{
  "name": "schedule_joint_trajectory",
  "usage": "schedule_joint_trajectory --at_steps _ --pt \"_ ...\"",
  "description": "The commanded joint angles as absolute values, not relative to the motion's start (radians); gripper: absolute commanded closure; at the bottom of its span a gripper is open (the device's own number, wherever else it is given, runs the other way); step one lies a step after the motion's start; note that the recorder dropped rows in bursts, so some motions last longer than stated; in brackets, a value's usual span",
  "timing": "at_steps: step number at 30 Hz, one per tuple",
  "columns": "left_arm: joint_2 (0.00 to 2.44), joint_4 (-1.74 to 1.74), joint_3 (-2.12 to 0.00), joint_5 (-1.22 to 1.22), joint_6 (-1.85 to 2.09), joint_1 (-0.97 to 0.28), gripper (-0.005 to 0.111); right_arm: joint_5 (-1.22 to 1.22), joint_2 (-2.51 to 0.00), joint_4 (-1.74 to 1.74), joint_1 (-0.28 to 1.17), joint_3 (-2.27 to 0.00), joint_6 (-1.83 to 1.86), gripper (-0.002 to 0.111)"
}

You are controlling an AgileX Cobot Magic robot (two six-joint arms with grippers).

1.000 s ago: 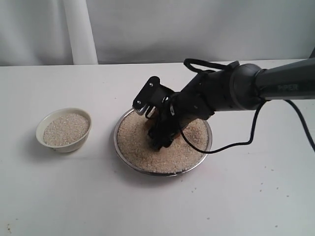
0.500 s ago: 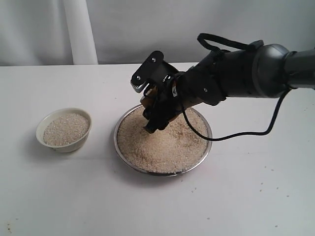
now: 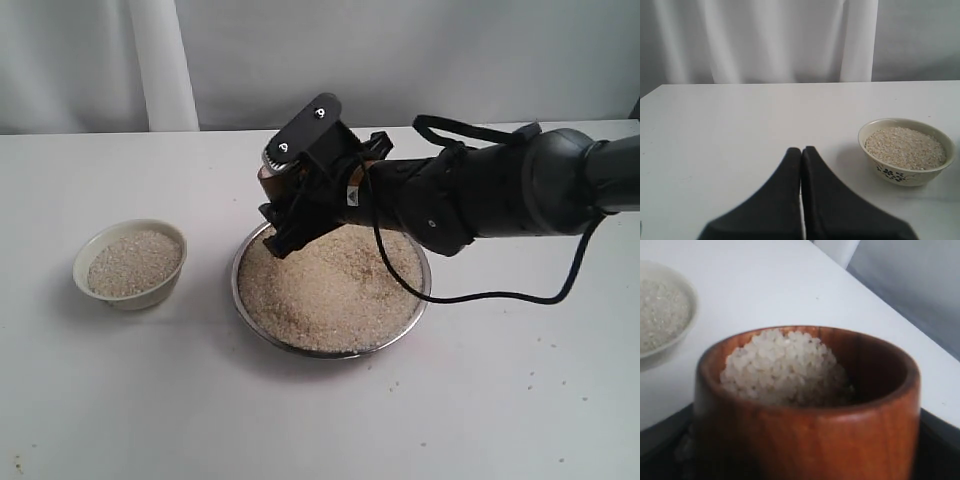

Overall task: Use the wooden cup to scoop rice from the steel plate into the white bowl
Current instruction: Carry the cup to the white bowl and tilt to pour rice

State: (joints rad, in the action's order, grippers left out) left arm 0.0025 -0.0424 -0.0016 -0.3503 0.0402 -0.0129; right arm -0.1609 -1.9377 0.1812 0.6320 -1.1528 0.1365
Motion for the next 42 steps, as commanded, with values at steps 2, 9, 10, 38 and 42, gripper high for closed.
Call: schedule_joint_trajectory --at_steps 2,9,10,38,42 --pt "0.0 -0.042 0.0 -0.345 0.036 -0.016 0.107 -0.074 -1.977 0.197 0.717 -1.346 0.125 0.108" --pt "0.0 -0.042 0.0 -0.345 0.036 -0.016 0.107 0.33 -2.231 0.234 0.808 -1.844 0.191 0.108" --pt "0.0 -0.042 0.0 -0.345 0.036 -0.016 0.107 0.367 -2.255 0.25 0.815 -1.886 0.191 0.108" --pt "0.0 -0.042 0.0 -0.345 0.036 -0.016 0.107 0.828 -2.559 1.017 1.015 -2.224 0.341 0.108" --pt "0.0 -0.042 0.0 -0.345 0.036 -0.016 0.107 0.826 -2.569 1.058 1.024 -2.224 0.364 0.108"
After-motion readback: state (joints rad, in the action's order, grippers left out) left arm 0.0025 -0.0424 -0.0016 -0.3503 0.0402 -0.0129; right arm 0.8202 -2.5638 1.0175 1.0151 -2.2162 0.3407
